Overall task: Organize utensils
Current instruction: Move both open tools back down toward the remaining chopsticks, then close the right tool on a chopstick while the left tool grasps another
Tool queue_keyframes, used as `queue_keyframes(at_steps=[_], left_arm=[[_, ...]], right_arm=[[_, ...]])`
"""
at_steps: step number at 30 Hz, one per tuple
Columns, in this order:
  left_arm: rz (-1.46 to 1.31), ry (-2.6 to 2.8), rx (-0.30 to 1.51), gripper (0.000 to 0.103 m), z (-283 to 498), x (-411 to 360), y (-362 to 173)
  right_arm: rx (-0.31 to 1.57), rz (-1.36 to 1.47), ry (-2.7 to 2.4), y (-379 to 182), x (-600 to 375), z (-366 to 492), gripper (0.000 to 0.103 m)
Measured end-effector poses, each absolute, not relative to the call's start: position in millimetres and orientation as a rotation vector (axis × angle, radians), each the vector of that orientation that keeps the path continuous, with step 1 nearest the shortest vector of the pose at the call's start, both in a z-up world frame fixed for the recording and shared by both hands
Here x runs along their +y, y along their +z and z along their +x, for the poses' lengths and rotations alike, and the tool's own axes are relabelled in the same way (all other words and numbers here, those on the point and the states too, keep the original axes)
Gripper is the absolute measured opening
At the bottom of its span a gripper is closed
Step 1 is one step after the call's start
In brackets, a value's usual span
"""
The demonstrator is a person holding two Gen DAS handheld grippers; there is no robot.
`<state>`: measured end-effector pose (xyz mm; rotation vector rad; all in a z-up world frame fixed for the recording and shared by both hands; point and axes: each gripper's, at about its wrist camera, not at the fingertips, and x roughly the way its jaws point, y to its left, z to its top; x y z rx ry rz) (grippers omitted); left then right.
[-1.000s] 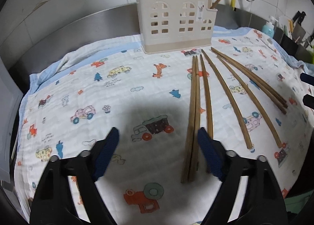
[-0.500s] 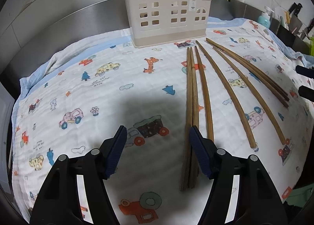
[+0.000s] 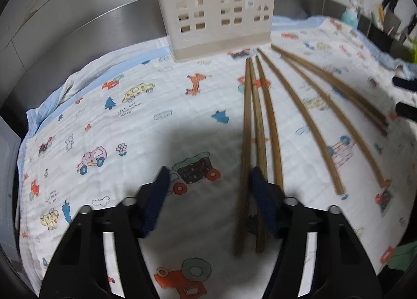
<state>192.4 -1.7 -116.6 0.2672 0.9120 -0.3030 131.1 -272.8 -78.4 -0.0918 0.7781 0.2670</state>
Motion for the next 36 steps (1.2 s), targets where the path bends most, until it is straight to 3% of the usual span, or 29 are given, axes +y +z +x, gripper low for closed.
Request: queue_keyframes(at_steps=[6,8,13,17,25,36], left_arm=[[0.299,-0.283,0.885,0.046,193,-5,-116],[0.294,-0.272,0.884,0.035,194,-5,-115],[0.276,-0.263,0.879,0.026,195,-3,-116],[0.264,-0.263,0.876,0.026,195,-2,-116],[0.246,-0.283,0.879,0.025,192,-2,-116],[0.225,-0.340,0.881,0.023,189,-5,-116]], right_arm=[[0.793,-0.089,0.273,-83,-274,134,0.088],[0.799,-0.086,0.277,-84,-275,136,0.083],[0.825,-0.071,0.275,-89,-277,141,0.068],[0.844,-0.060,0.268,-94,-280,146,0.057],[0.912,-0.051,0.276,-108,-283,165,0.023],[0.929,-0.120,0.323,-112,-267,179,0.010]])
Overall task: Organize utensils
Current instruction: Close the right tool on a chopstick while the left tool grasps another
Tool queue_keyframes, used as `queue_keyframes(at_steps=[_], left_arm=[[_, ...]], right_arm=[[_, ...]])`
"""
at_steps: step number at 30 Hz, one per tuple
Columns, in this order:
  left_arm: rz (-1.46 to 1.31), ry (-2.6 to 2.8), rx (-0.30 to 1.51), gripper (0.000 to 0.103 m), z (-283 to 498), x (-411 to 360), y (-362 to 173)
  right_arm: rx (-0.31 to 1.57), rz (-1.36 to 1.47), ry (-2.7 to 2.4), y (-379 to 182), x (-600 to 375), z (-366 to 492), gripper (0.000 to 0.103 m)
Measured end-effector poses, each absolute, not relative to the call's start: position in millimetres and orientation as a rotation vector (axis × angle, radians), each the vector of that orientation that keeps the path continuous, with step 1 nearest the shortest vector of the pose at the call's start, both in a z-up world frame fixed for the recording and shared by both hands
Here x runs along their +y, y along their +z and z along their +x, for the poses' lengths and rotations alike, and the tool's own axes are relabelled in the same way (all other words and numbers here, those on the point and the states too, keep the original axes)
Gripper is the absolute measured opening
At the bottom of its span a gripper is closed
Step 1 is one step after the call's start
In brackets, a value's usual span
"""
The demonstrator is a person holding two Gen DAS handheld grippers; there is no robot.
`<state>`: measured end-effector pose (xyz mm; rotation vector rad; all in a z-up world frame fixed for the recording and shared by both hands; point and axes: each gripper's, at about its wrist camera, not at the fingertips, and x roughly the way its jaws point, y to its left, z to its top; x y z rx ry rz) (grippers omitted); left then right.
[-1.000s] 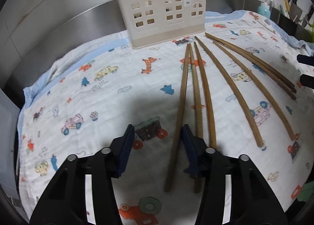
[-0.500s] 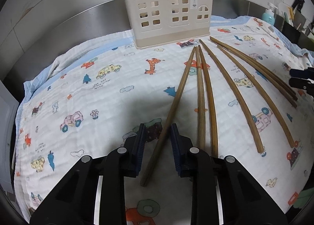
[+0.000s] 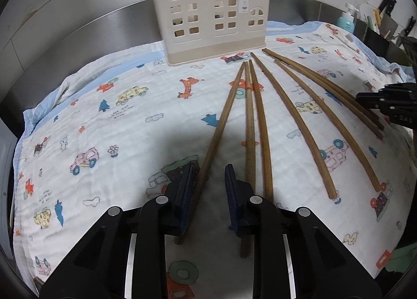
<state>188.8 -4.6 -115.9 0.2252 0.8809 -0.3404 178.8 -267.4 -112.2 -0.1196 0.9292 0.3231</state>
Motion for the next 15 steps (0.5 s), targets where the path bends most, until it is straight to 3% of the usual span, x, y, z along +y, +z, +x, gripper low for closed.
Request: queue_keyframes(at_steps=[15], left_arm=[[0.154,-0.384,0.881,0.024,190.7,1.2,-118.5]], right_arm=[[0.911,-0.137,0.303,-112.5,-264.2,177.3,0.007]])
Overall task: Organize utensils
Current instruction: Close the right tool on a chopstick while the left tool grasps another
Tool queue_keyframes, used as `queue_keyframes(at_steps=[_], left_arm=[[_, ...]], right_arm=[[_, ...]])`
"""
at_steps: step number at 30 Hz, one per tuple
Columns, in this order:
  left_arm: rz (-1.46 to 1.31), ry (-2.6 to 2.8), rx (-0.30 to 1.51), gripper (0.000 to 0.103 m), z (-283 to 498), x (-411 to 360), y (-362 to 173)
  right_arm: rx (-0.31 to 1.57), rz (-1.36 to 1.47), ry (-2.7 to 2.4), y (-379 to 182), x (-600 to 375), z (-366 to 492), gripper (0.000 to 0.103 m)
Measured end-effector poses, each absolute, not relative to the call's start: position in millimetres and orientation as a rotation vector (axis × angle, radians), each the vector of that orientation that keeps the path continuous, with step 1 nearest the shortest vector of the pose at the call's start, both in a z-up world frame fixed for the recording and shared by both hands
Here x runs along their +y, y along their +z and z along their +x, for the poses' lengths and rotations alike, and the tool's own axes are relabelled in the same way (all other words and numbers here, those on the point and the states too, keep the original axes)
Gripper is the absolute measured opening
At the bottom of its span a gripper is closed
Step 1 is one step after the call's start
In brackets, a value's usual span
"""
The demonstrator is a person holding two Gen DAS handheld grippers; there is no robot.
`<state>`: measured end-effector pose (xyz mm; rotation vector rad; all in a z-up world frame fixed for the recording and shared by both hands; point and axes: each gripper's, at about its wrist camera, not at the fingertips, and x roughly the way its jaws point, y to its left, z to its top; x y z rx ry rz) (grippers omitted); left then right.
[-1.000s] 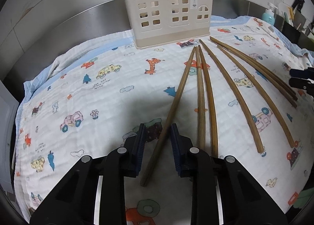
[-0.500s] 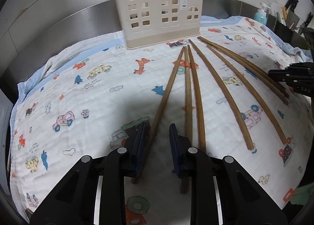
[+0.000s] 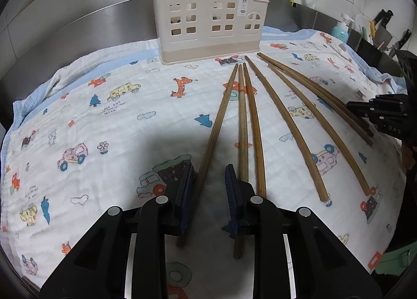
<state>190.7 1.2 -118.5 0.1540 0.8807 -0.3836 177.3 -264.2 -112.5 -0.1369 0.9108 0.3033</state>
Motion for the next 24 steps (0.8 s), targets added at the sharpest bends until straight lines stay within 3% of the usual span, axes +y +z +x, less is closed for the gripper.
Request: queue_keyframes(at_steps=[8,24], left_arm=[[0.136,-0.340,0.899,0.013,193.8,3.8,-117.2],[0.135,-0.325,0.920,0.015,193.9,2.0,-117.3]], right_arm=[[0.908,-0.120,0.295,-110.3,-266.7,170.7,0.007],[0.904,-0.117,0.281,-112.0,-270.1,167.2,0.007]])
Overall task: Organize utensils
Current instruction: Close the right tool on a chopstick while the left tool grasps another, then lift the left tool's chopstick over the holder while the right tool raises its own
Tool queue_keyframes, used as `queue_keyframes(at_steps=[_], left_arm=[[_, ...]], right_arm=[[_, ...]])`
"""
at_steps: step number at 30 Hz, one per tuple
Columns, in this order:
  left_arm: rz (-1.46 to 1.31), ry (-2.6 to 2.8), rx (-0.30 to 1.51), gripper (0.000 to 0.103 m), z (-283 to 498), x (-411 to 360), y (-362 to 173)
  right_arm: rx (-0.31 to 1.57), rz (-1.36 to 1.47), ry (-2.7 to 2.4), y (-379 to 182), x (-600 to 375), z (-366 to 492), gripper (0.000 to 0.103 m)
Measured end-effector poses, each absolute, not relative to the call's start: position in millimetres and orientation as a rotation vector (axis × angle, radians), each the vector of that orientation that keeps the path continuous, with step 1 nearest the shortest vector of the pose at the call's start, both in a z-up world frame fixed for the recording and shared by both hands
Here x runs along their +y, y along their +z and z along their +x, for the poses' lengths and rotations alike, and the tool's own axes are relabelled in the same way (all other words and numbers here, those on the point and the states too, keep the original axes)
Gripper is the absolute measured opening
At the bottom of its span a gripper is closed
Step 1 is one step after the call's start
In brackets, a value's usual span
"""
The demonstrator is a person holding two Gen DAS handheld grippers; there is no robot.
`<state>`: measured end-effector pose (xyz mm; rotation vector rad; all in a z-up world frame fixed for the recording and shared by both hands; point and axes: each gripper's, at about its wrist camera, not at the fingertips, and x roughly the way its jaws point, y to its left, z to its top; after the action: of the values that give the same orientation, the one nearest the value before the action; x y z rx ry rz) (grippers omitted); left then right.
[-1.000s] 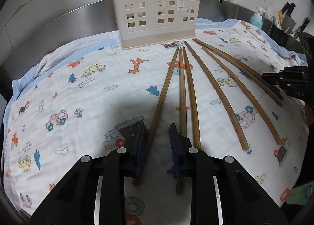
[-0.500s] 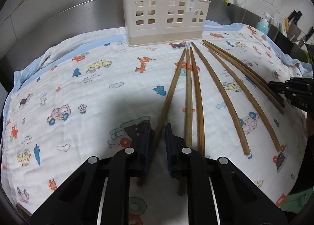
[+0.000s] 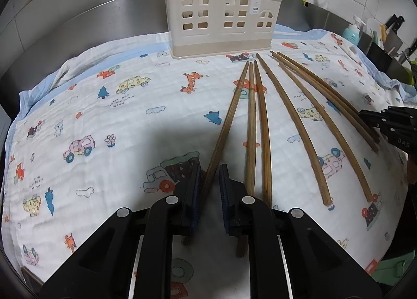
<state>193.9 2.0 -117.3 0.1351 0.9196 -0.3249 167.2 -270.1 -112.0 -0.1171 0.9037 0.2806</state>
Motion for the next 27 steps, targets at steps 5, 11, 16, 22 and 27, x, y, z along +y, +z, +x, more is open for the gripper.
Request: queue_keyframes(at_steps=[5,11,16,22,27], left_arm=[[0.147,-0.316,0.925,0.011,194,1,-116],[0.126,-0.320,0.901,0.009,185,5,-105],[0.117,-0.337,0.861,0.007,174,5,-88],[0.104,-0.349,0.773,0.006,157,3,-58],[0.128,-0.369,0.718,0.006,143,-4,-40]], right_arm=[[0.898,-0.131,0.272,-110,-268,165,0.007],[0.849,-0.134,0.269,-89,-268,155,0.007],[0.784,-0.127,0.267,-62,-268,146,0.007],[0.709,-0.113,0.279,-30,-265,139,0.007],[0.675,-0.119,0.294,-13,-258,135,0.007]])
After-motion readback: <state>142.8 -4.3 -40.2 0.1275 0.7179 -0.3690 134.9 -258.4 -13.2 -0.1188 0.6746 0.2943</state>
